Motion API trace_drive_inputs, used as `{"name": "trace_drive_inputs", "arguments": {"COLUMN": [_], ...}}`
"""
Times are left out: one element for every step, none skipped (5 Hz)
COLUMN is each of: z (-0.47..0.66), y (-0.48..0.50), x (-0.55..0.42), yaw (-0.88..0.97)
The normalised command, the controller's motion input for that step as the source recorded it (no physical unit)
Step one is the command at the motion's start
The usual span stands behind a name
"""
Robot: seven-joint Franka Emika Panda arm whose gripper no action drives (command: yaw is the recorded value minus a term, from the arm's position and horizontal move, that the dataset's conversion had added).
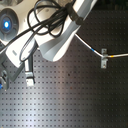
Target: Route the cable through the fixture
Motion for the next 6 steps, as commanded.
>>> {"name": "trace_drive_inputs", "arguments": {"z": [0.37, 0.37, 0.23, 0.29, 0.37, 0.33], "y": [0.106, 0.155, 0.066, 0.005, 0.06, -0.07], "x": [0.004, -0.1, -0.18, -0.271, -0.217, -0.206], "yaw": [-0.03, 0.0, -0.05, -0.36, -0.6, -0.31]}}
